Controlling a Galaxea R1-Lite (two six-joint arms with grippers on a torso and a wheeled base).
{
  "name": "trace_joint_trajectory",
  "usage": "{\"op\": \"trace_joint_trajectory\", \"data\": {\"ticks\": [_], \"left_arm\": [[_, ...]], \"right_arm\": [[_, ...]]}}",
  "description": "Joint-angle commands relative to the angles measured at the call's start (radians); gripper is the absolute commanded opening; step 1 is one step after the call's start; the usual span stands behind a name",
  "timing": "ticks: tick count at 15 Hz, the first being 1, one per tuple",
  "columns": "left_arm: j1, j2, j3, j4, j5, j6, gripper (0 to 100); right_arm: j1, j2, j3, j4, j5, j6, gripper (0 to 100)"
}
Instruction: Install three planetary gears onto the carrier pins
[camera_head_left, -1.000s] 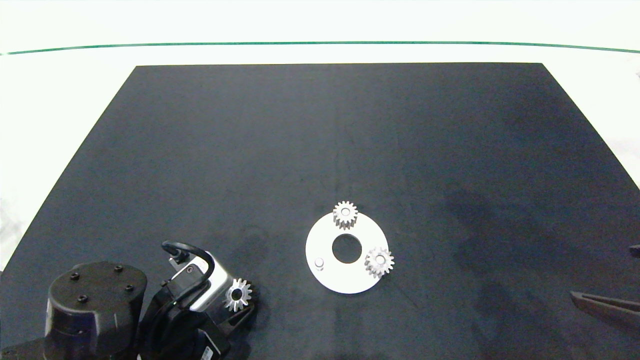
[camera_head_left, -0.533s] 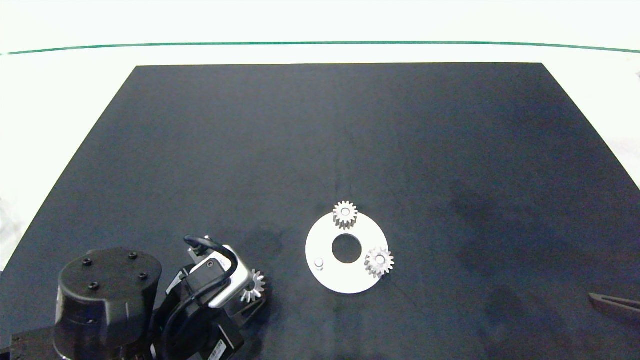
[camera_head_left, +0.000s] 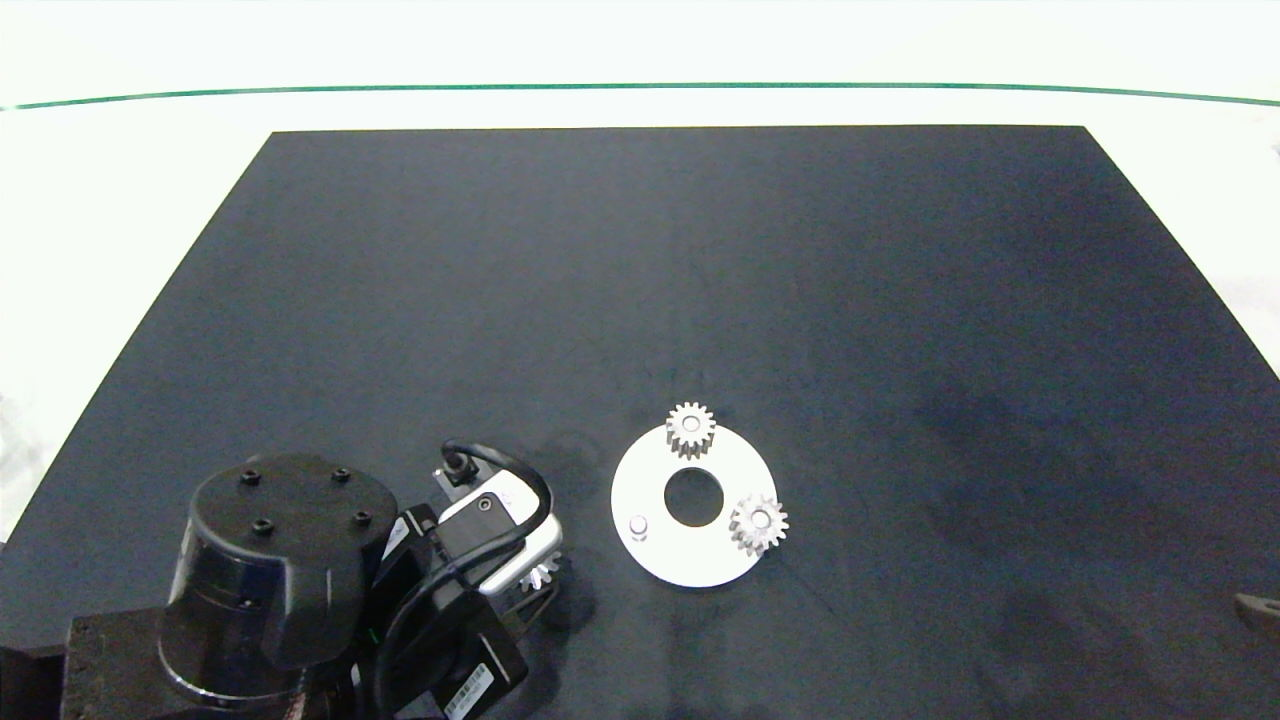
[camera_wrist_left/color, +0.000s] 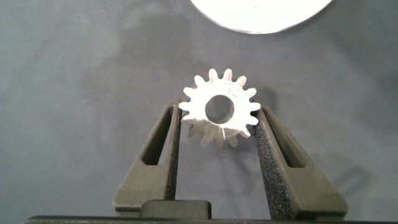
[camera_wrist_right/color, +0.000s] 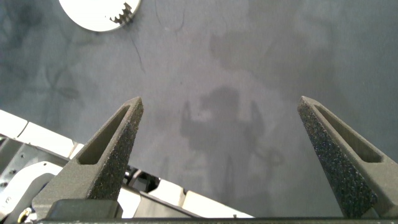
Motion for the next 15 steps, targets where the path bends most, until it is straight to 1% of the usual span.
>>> {"op": "trace_joint_trajectory", "data": {"ticks": [1, 6, 7, 9, 11, 15], "left_arm": [[-0.037, 0.039, -0.044, -0.005, 0.012, 0.008, 22], [-0.06, 0.085, -0.107, 0.0, 0.015, 0.01, 22], [-0.06, 0.087, -0.121, 0.022, 0.013, 0.01, 22], [-0.06, 0.089, -0.155, 0.071, 0.015, 0.008, 22], [-0.065, 0.11, -0.159, 0.066, 0.015, 0.007, 22], [-0.066, 0.145, -0.178, 0.061, 0.015, 0.004, 22]], "right_arm": [[0.0, -0.015, 0.001, 0.005, -0.003, 0.001, 100], [-0.003, -0.047, 0.0, 0.008, -0.003, 0.001, 100], [-0.005, -0.053, 0.0, 0.008, -0.003, 0.001, 100], [-0.006, -0.073, -0.002, 0.032, -0.003, 0.001, 100], [-0.009, -0.09, -0.002, 0.051, -0.003, 0.001, 100], [-0.074, -0.102, 0.001, 0.055, -0.003, 0.001, 100]]}}
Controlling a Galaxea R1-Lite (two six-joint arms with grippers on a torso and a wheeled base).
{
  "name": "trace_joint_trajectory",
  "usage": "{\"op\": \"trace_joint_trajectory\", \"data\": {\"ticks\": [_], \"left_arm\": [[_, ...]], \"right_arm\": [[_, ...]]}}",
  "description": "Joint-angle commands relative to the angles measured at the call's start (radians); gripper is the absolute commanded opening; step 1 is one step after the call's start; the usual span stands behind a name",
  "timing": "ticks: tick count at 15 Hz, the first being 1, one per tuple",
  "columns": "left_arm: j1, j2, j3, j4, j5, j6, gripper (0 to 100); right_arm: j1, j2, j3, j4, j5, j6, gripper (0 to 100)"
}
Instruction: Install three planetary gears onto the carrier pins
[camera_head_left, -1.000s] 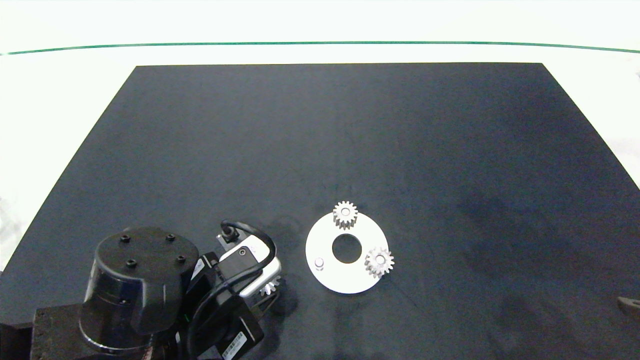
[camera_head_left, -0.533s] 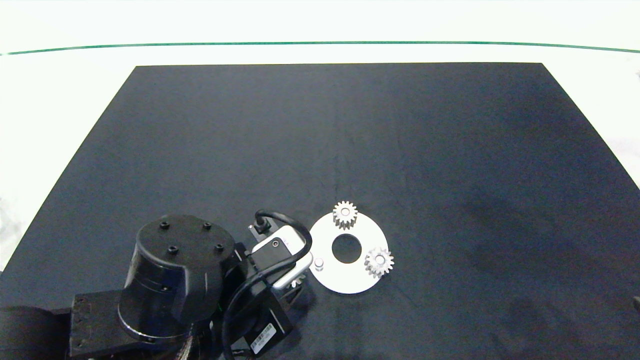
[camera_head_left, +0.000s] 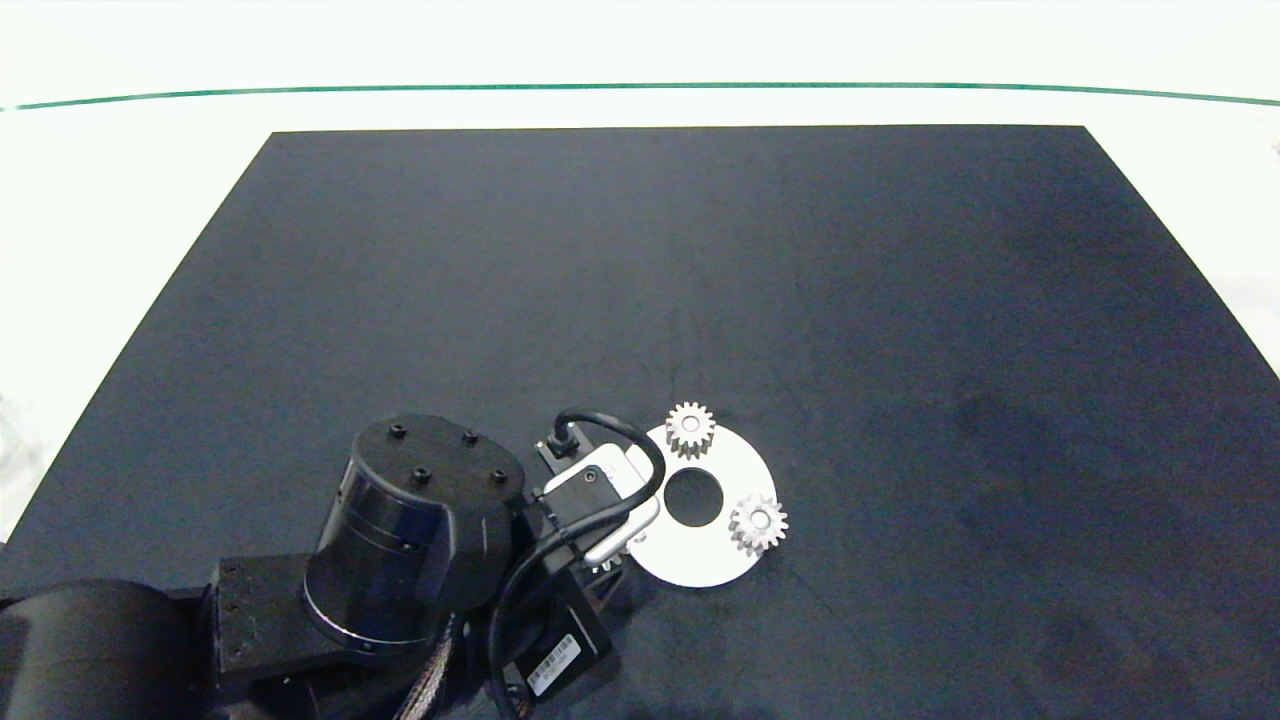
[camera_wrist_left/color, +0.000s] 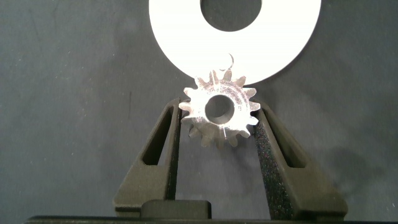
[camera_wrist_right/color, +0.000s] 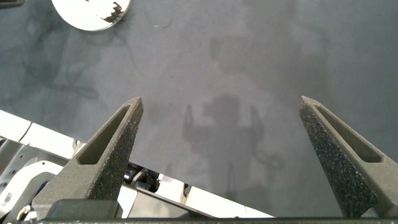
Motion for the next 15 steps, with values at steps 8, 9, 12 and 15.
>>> {"op": "trace_joint_trajectory", "data": {"ticks": [8, 9, 12, 15], "left_arm": [[0.001, 0.073, -0.04, -0.051, 0.003, -0.001, 22], [0.001, 0.075, -0.04, -0.051, 0.003, -0.001, 22], [-0.002, 0.095, -0.054, -0.052, 0.003, -0.001, 22], [-0.012, 0.113, -0.057, -0.057, 0.019, -0.008, 22]], "right_arm": [[-0.152, -0.007, 0.003, 0.005, -0.003, 0.001, 100], [-0.159, -0.006, 0.005, 0.005, -0.003, 0.001, 100], [-0.172, -0.006, 0.003, 0.005, -0.003, 0.001, 100], [-0.175, -0.006, 0.005, 0.005, -0.003, 0.001, 100]]}}
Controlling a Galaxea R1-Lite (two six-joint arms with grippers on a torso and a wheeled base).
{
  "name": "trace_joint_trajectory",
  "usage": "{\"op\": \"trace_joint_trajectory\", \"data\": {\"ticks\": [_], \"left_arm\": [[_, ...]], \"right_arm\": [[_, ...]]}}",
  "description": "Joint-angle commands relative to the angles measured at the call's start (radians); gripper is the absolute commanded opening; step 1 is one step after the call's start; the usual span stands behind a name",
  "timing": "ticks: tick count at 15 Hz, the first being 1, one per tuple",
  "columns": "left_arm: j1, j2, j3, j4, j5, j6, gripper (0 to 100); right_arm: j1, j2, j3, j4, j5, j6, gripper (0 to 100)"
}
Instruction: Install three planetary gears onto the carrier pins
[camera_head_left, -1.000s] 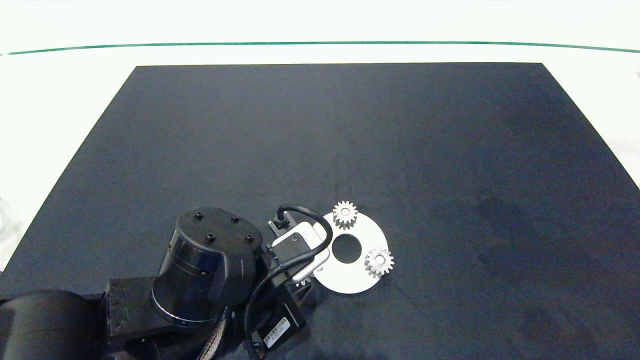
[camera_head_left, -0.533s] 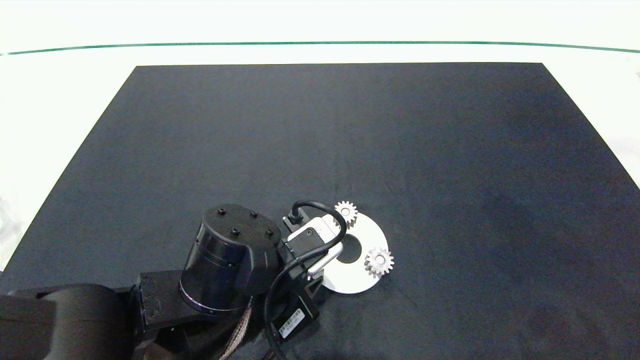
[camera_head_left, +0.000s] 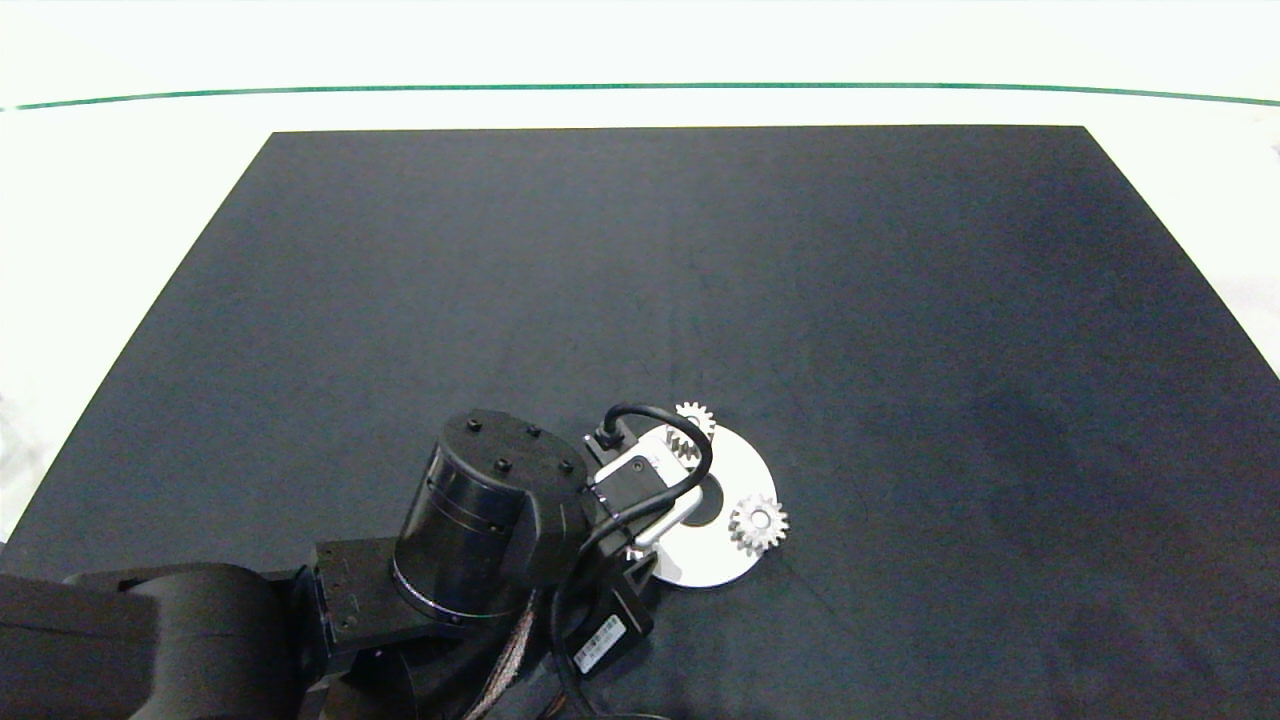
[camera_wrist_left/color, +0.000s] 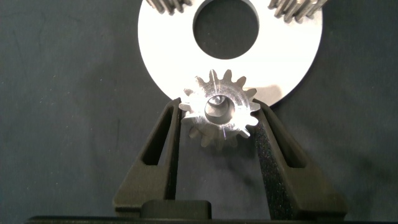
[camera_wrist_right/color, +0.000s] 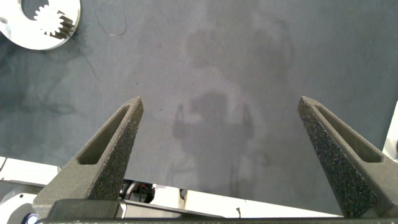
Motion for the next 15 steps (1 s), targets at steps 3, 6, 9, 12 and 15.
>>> {"op": "trace_joint_trajectory", "data": {"ticks": [3, 6, 9, 12, 15], "left_arm": [[-0.007, 0.024, -0.005, -0.004, 0.015, -0.005, 22], [-0.021, 0.024, -0.01, -0.002, 0.02, -0.005, 22], [-0.023, 0.024, -0.014, 0.001, 0.02, -0.005, 22], [-0.023, 0.029, -0.027, 0.004, 0.02, -0.005, 22], [-0.024, 0.052, -0.045, 0.002, 0.02, -0.005, 22]], "right_arm": [[-0.002, 0.003, 0.001, 0.005, -0.003, 0.001, 100], [-0.002, 0.004, 0.001, 0.005, -0.003, 0.002, 100], [-0.002, 0.003, 0.002, 0.005, -0.003, 0.002, 100], [-0.002, 0.003, 0.002, 0.005, -0.003, 0.002, 100], [-0.002, 0.001, 0.002, 0.005, -0.003, 0.004, 100]]}}
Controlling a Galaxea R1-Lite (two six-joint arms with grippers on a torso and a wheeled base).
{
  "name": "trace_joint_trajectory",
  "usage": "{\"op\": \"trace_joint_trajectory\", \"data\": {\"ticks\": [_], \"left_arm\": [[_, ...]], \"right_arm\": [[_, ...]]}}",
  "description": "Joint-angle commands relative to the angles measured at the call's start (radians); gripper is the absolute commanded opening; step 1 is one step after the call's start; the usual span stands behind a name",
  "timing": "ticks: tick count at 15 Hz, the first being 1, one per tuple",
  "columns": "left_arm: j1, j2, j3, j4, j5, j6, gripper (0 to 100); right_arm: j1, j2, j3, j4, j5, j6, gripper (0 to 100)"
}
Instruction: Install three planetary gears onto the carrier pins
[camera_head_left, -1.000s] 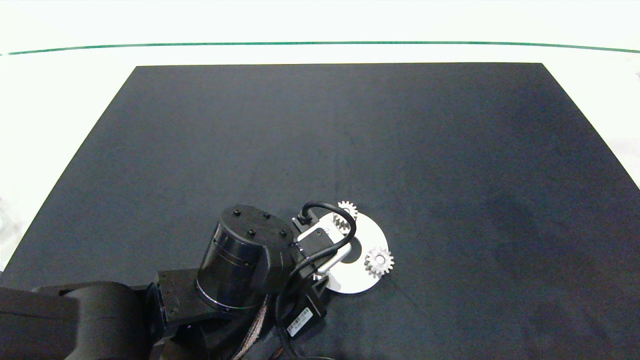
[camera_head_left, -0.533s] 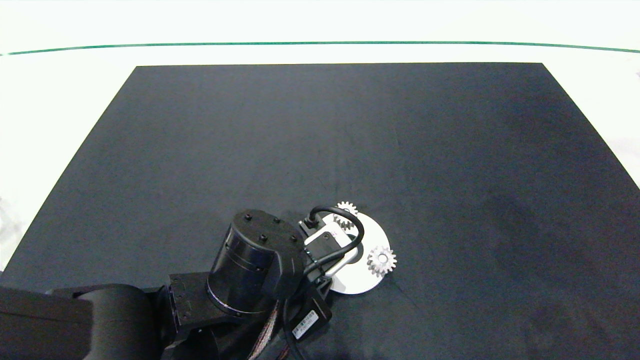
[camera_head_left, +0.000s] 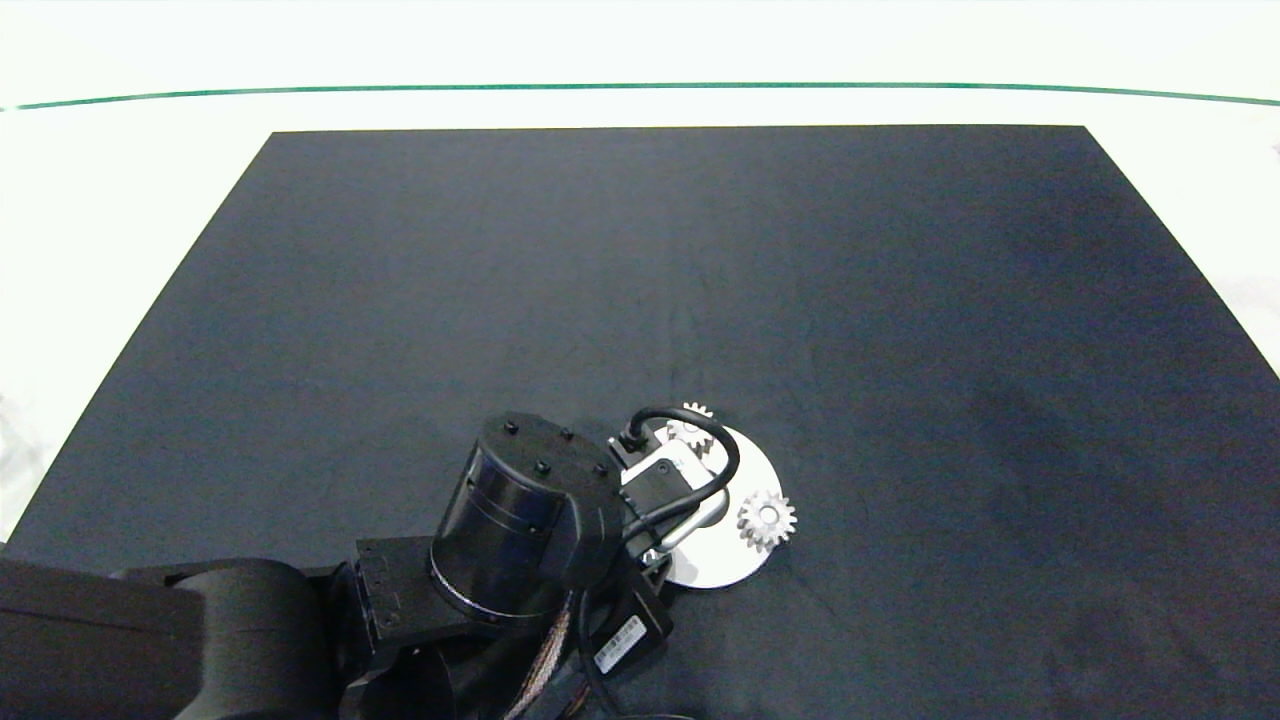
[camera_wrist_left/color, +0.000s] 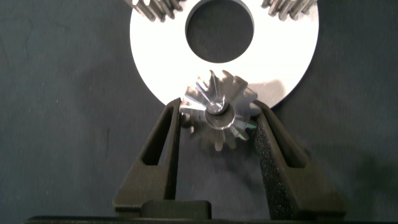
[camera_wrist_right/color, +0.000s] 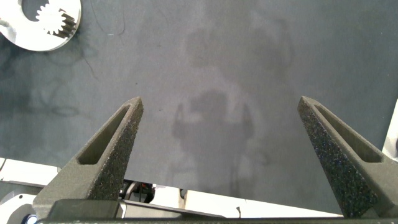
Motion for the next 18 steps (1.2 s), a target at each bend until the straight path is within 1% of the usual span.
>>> {"op": "trace_joint_trajectory", "data": {"ticks": [1, 9, 10, 12, 18], "left_arm": [[-0.006, 0.021, -0.015, -0.007, 0.003, 0.002, 22], [-0.007, 0.029, -0.008, -0.005, 0.006, 0.002, 22], [-0.007, 0.029, -0.007, -0.007, 0.009, 0.001, 100], [-0.007, 0.029, -0.007, -0.005, 0.017, 0.001, 100], [-0.007, 0.027, 0.001, -0.005, 0.017, -0.002, 100]], "right_arm": [[0.0, 0.0, 0.0, 0.005, -0.003, 0.001, 100], [0.0, 0.0, 0.009, 0.005, -0.003, 0.008, 100], [0.0, 0.001, 0.009, 0.005, -0.001, 0.008, 100], [0.0, 0.001, 0.009, 0.006, -0.001, 0.008, 100], [0.0, 0.0, 0.015, 0.005, -0.001, 0.009, 100]]}}
